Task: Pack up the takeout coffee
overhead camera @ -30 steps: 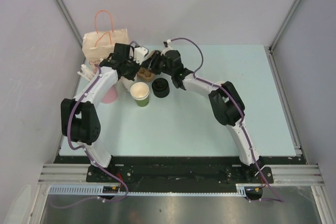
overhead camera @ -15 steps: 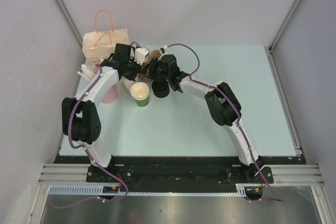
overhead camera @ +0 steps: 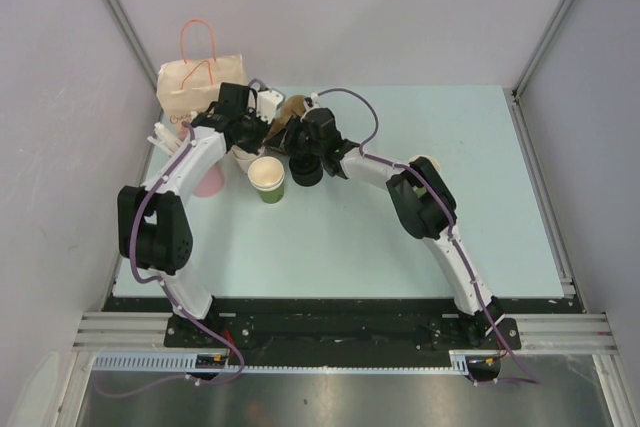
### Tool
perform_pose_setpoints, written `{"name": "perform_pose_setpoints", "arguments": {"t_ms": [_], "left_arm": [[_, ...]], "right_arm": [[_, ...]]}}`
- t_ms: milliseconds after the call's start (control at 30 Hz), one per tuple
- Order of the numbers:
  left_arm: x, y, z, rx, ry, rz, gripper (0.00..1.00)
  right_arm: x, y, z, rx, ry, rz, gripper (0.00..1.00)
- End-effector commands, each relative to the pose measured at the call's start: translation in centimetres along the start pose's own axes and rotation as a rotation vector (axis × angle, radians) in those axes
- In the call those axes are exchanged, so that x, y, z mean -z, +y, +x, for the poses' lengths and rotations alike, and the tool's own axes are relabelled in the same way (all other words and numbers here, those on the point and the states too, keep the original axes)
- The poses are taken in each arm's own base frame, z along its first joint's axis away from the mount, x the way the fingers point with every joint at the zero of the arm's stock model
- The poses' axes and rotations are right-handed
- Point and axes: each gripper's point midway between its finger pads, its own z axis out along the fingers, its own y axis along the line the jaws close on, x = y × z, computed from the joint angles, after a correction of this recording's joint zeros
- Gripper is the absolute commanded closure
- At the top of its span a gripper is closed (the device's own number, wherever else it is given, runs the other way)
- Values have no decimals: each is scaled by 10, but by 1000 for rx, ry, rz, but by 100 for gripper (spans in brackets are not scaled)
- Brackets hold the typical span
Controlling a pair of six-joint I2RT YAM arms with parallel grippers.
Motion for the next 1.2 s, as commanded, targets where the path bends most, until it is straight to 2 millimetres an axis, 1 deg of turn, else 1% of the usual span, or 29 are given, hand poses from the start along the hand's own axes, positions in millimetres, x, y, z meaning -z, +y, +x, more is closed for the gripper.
{"name": "perform_pose_setpoints", "arguments": {"t_ms": [0,200,267,400,467,567,733,767,833,867,900,967,1000,1067,1100,1167], "left_arm": [[14,-5,-33,-23,-118,23,100],[22,1,-39,-54,-138,-12,100],[22,3,-38,-61,-133,-24,100],[28,9,-39,-79,-131,-60,100],[35,12,-42,-84,-141,-84,100],[46,17,-48,-86,-160,-113,100],[58,21,-53,-105,-179,-140,100],[64,23,-54,-107,-185,-155,100],[75,29,-59,-101,-200,-192,100],[88,31,-64,-108,-224,-216,100],[96,36,-66,-108,-230,-247,100],[112,36,-72,-116,-263,-263,100],[126,35,-78,-119,-298,-268,100],[141,33,-84,-112,-335,-272,100],[152,27,-90,-114,-375,-248,100],[161,21,-95,-109,-411,-226,100]], "right_arm": [[-5,-4,8,-6,24,1,77],[-5,-15,10,1,22,38,78],[-5,-14,10,5,23,36,78],[-3,-7,7,27,17,31,78],[0,2,6,41,14,24,78],[3,4,5,61,11,30,78],[9,16,0,109,-8,34,77],[10,15,-1,116,-8,41,77],[14,21,-6,138,-21,38,74],[16,25,-8,150,-28,35,73],[18,28,-8,164,-28,32,71],[22,36,-13,197,-38,27,69],[25,42,-15,209,-43,20,67],[28,45,-19,220,-51,16,65],[31,49,-22,226,-56,6,61],[35,60,-25,241,-63,-19,58]]}}
